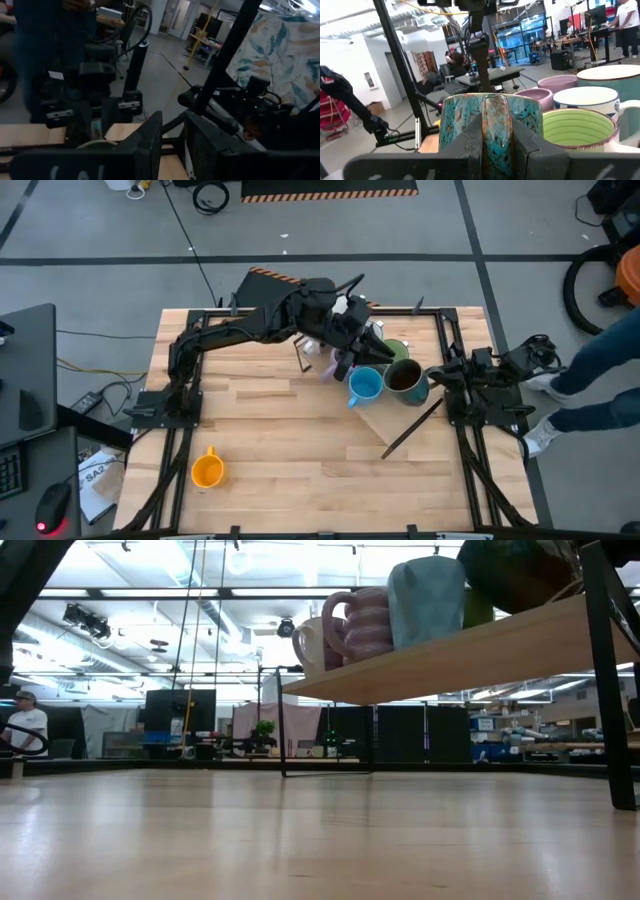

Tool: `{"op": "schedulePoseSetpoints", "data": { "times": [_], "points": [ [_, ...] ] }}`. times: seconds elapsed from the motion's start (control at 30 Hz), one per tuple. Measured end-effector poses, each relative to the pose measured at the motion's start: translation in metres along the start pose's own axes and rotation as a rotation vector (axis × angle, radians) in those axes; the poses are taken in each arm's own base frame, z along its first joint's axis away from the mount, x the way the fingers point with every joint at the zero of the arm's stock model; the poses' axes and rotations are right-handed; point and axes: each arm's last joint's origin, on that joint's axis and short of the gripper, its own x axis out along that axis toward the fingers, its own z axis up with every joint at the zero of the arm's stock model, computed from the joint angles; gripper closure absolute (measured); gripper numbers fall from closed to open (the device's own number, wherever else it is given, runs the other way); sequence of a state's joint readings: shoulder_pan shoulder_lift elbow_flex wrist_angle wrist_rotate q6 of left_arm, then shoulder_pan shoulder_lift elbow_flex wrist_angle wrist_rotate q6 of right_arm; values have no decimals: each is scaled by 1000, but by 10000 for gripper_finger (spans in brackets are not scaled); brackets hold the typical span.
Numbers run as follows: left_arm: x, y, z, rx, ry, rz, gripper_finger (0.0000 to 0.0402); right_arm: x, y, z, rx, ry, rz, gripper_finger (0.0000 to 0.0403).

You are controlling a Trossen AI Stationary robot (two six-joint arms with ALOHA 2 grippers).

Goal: Place coffee mugs
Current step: Put the brown mug on the shelf

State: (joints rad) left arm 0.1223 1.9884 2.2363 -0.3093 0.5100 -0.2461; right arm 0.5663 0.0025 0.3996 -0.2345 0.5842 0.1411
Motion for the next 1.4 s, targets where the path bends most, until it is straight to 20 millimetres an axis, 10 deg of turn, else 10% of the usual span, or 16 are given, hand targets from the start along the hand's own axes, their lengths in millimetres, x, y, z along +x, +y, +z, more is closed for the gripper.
{"op": "schedulePoseSetpoints", "data": {
  "times": [0.77, 1.4],
  "points": [
    [-13, 24, 6, -278, -52, 113, 315, -2, 5, 17, 46, -134, 138, 349],
    [-26, 2, 32, 33, -68, 117, 292, -12, 5, 55, 141, -272, 192, 349]
  ]
}}
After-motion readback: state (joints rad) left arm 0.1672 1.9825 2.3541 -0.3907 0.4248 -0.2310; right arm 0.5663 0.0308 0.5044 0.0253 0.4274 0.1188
